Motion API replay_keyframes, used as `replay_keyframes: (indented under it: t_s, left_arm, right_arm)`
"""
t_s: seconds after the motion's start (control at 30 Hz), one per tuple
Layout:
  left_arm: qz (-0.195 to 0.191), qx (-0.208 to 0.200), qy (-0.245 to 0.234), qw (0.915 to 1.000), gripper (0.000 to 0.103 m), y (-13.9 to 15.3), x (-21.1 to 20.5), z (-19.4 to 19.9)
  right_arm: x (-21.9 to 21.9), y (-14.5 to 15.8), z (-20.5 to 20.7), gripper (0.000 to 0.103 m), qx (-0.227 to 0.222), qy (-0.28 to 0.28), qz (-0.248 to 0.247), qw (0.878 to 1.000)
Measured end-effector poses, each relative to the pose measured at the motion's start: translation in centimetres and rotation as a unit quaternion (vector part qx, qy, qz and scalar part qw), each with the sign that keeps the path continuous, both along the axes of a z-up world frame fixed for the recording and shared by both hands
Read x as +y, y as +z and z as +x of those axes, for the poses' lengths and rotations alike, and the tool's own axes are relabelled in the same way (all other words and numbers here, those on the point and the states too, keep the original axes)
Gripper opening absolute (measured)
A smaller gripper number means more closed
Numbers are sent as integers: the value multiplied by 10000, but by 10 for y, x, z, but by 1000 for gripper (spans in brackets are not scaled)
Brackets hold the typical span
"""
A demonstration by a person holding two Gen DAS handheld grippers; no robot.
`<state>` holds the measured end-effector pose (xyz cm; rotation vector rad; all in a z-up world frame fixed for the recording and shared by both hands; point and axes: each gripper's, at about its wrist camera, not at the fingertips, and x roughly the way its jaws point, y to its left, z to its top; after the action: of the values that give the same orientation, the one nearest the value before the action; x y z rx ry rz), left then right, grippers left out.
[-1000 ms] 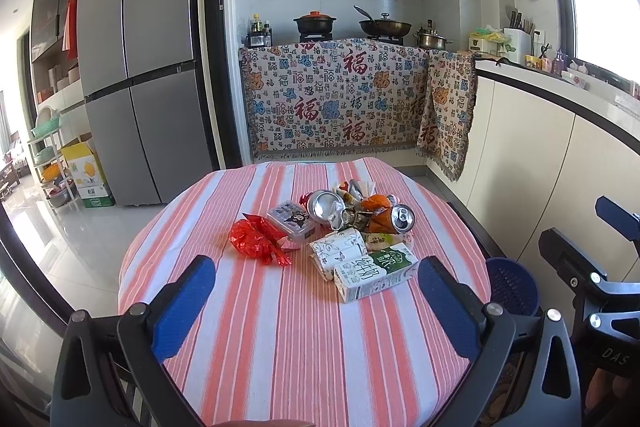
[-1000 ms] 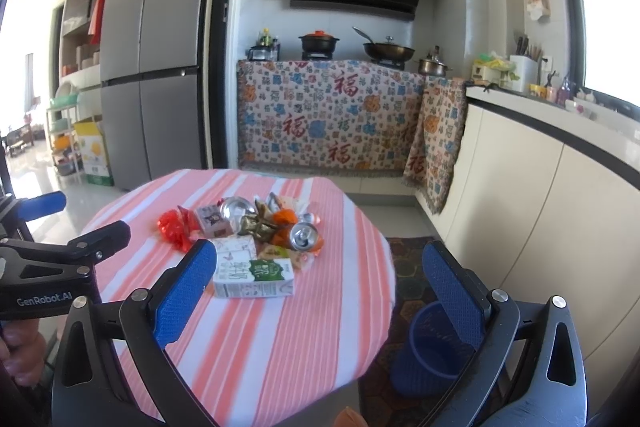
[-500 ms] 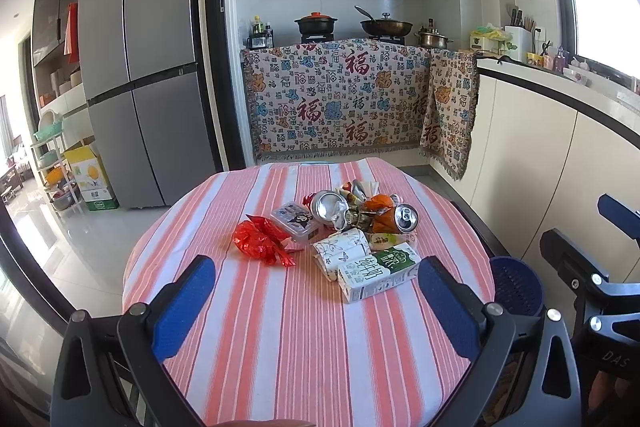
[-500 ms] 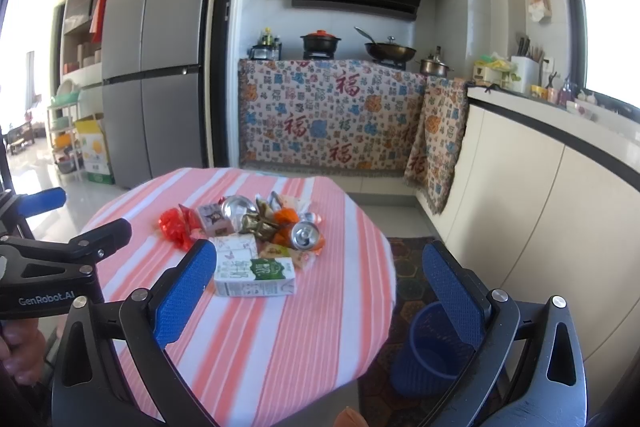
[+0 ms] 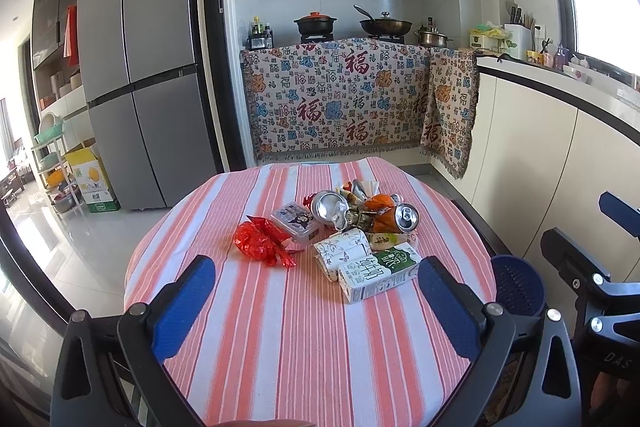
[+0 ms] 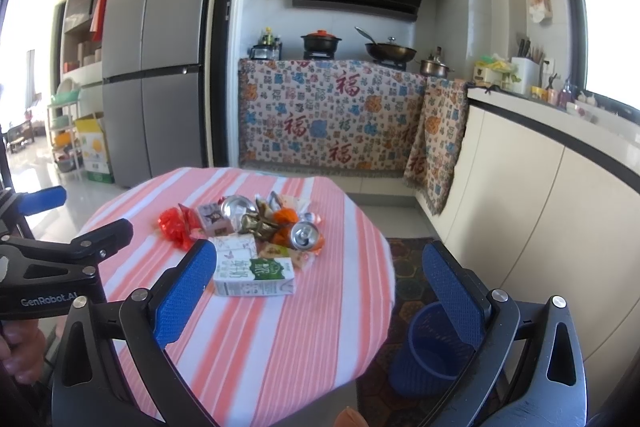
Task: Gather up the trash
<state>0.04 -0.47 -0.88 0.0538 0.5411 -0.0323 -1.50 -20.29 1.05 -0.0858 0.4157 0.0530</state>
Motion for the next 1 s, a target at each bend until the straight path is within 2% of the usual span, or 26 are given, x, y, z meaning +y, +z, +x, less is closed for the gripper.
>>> replay_keyframes:
  t_s: [0.8, 1.0]
  left_arm:
    - [100, 78, -33, 9999, 103, -8, -2, 4]
    - [-144, 311, -239, 9991, 103, -26, 9, 14]
  right_arm:
    - [1, -1, 1, 103, 6, -1, -40, 10000]
    - [-3, -7, 2, 103, 42, -32, -34, 10000]
